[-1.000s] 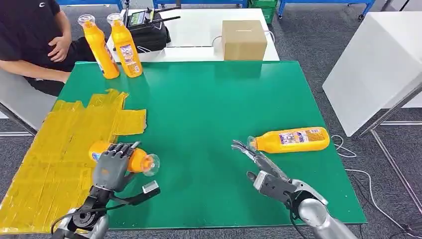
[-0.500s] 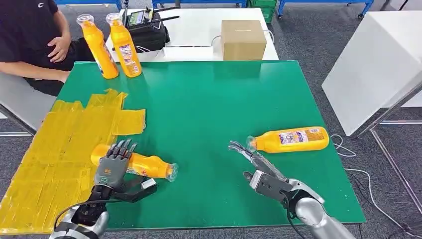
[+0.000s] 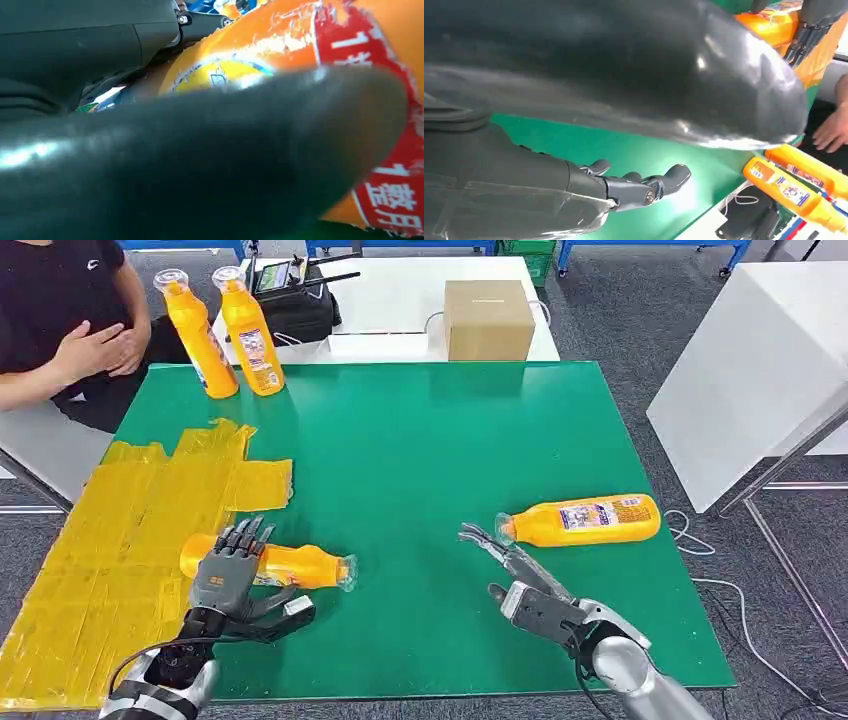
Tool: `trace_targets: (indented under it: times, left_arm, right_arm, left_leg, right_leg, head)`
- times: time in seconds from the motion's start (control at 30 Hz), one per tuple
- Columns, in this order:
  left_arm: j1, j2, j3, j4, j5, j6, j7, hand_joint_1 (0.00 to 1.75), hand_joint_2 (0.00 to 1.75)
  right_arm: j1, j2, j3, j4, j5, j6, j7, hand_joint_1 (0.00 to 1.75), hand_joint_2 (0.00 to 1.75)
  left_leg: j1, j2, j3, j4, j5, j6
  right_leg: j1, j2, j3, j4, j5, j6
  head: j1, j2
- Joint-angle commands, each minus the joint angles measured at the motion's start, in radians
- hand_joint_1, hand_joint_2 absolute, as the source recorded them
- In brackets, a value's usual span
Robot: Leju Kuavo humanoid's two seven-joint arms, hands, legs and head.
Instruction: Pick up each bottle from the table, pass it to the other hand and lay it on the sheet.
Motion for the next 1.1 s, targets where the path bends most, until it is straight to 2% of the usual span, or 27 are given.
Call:
trace_targets:
  times: [0.03, 0.23, 0.33, 0.37, 0.43, 0.47, 0.63, 0.73, 0.77, 1.0, 1.03, 1.07, 1.1]
  left_arm:
    - [-0.037, -0.004, -0.009, 0.075, 0.013, 0.014, 0.021, 0.00, 0.00]
    - [-0.102, -0.015, 0.063, 0.112, 0.076, 0.029, 0.039, 0.00, 0.00]
    - [-0.164, -0.018, 0.148, 0.181, 0.181, 0.156, 0.008, 0.00, 0.00]
    - [-0.177, -0.022, 0.196, 0.179, 0.281, 0.237, -0.055, 0.00, 0.00]
    - [-0.186, -0.025, 0.266, 0.147, 0.375, 0.324, -0.103, 0.00, 0.00]
    - [-0.194, -0.019, 0.297, 0.125, 0.419, 0.324, -0.144, 0.00, 0.00]
    - [-0.205, 0.007, 0.333, 0.068, 0.445, 0.302, -0.167, 0.00, 0.00]
    - [-0.179, -0.011, 0.332, 0.035, 0.447, 0.311, -0.173, 0.00, 0.00]
    - [-0.159, -0.025, 0.332, 0.002, 0.514, 0.306, -0.210, 0.00, 0.00]
    - [-0.151, -0.029, 0.328, -0.007, 0.516, 0.302, -0.211, 0.00, 0.00]
    - [-0.148, -0.032, 0.330, -0.017, 0.542, 0.304, -0.225, 0.00, 0.00]
    - [-0.128, -0.055, 0.339, -0.061, 0.700, 0.273, -0.317, 0.00, 0.00]
    - [-0.113, -0.066, 0.339, -0.093, 0.772, 0.231, -0.348, 0.00, 0.00]
  right_arm:
    - [-0.027, 0.015, 0.010, 0.064, 0.007, 0.001, 0.007, 0.00, 0.00]
    - [-0.023, 0.012, 0.011, 0.063, 0.012, 0.001, 0.008, 0.00, 0.00]
    - [-0.043, 0.017, 0.034, 0.083, 0.015, 0.005, 0.006, 0.00, 0.00]
    - [-0.049, 0.018, 0.045, 0.090, 0.015, 0.004, 0.003, 0.00, 0.00]
    - [-0.054, 0.017, 0.057, 0.098, 0.012, -0.002, -0.007, 0.00, 0.00]
    - [-0.054, 0.015, 0.060, 0.098, 0.010, -0.006, -0.011, 0.00, 0.00]
    - [-0.052, 0.005, 0.064, 0.091, 0.009, -0.011, -0.015, 0.00, 0.00]
    - [-0.042, -0.001, 0.058, 0.084, 0.007, -0.015, -0.018, 0.00, 0.00]
    - [-0.032, -0.002, 0.052, 0.076, 0.008, -0.020, -0.021, 0.00, 0.00]
    - [-0.029, -0.004, 0.051, 0.074, 0.009, -0.021, -0.021, 0.00, 0.00]
    - [-0.028, -0.003, 0.049, 0.073, 0.009, -0.021, -0.021, 0.00, 0.00]
    - [-0.010, -0.007, 0.037, 0.060, 0.018, -0.033, -0.024, 0.00, 0.00]
    - [0.003, -0.012, 0.029, 0.049, 0.024, -0.039, -0.026, 0.00, 0.00]
  left_leg:
    - [0.000, 0.001, 0.002, -0.001, 0.000, 0.000]
    - [0.001, 0.000, 0.002, -0.001, 0.000, -0.001]
    - [0.001, 0.000, 0.001, 0.000, 0.000, -0.001]
    - [0.002, 0.000, 0.002, -0.001, 0.000, -0.001]
    - [0.001, 0.000, 0.000, 0.000, 0.000, -0.001]
    - [0.002, 0.001, 0.001, 0.000, 0.000, -0.001]
    - [0.002, 0.001, 0.001, 0.001, -0.001, -0.001]
    - [0.002, 0.001, 0.001, 0.000, -0.001, -0.001]
    - [0.002, 0.001, 0.002, 0.000, -0.001, -0.001]
    - [0.000, 0.000, 0.001, 0.000, 0.000, 0.000]
    - [0.001, 0.000, 0.002, -0.001, -0.001, 0.000]
    - [0.001, 0.000, 0.003, -0.001, -0.001, -0.001]
    - [0.002, 0.001, 0.005, -0.002, -0.001, -0.001]
  right_leg:
    - [0.000, 0.000, 0.002, -0.001, 0.000, 0.000]
    - [0.001, -0.001, 0.002, -0.001, 0.000, -0.001]
    - [0.002, -0.001, 0.001, -0.001, 0.000, -0.001]
    - [0.002, -0.001, 0.002, -0.001, 0.000, -0.001]
    - [0.002, 0.000, 0.001, -0.001, 0.000, -0.001]
    - [0.002, 0.000, 0.001, -0.001, 0.000, -0.001]
    - [0.003, 0.000, 0.001, 0.000, 0.000, -0.001]
    - [0.002, 0.000, 0.001, 0.000, 0.000, -0.001]
    - [0.002, 0.000, 0.002, -0.001, 0.000, -0.001]
    - [0.000, -0.001, 0.001, 0.000, 0.000, 0.000]
    - [0.001, -0.001, 0.002, -0.001, -0.001, -0.001]
    - [0.001, 0.000, 0.003, -0.002, -0.001, -0.001]
    - [0.002, 0.000, 0.005, -0.003, -0.001, -0.002]
  head:
    - [0.000, 0.000]
    - [0.000, 0.000]
    - [0.000, 0.000]
    - [0.000, 0.000]
    - [0.000, 0.000]
    - [0.000, 0.000]
    - [0.000, 0.000]
    - [0.000, 0.000]
    - [0.000, 0.000]
    - [0.000, 0.000]
    - [0.000, 0.000]
    - [0.000, 0.000]
    - [0.000, 0.000]
